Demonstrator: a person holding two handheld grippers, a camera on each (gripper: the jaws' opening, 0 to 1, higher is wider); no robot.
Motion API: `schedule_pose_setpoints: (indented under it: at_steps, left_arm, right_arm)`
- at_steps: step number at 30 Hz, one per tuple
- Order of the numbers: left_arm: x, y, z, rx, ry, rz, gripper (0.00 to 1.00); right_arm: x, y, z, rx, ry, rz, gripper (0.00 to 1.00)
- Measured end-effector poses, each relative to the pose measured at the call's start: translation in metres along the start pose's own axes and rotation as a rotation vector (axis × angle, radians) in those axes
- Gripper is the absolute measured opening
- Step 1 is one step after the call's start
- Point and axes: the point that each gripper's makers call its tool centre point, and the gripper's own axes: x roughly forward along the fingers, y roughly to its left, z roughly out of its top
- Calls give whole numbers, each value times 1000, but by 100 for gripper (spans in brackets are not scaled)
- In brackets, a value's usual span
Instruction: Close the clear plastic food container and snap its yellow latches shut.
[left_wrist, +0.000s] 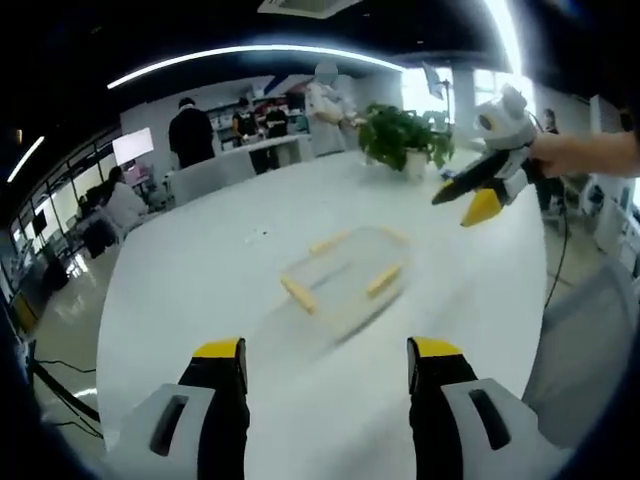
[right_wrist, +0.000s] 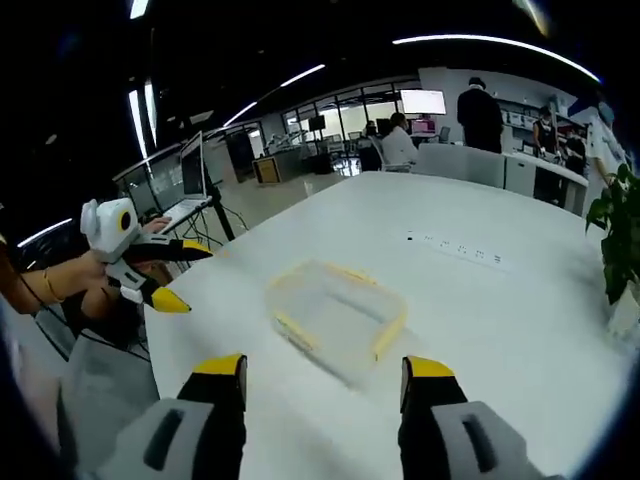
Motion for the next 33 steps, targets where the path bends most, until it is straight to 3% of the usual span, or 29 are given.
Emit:
schedule_pose_setpoints:
  at_steps: [5,16,23,33]
  left_arm:
    - [-14,-4,1,-25,-29,15,63]
    - [-37,-4,-21,-52,-34,70,63]
    - [-50,-11,-31,-91,-42,69,65]
    - [-67,-21,-35,-151,-76,72,68]
  right_arm:
    - [-15,9,-10,9,-16,-5,61]
    - [-46,18,-38,71,-46,-50,61]
    - [-61,27,-56,110,-54,-70,62]
    - [-72,59,-59,168,-122,-55,63]
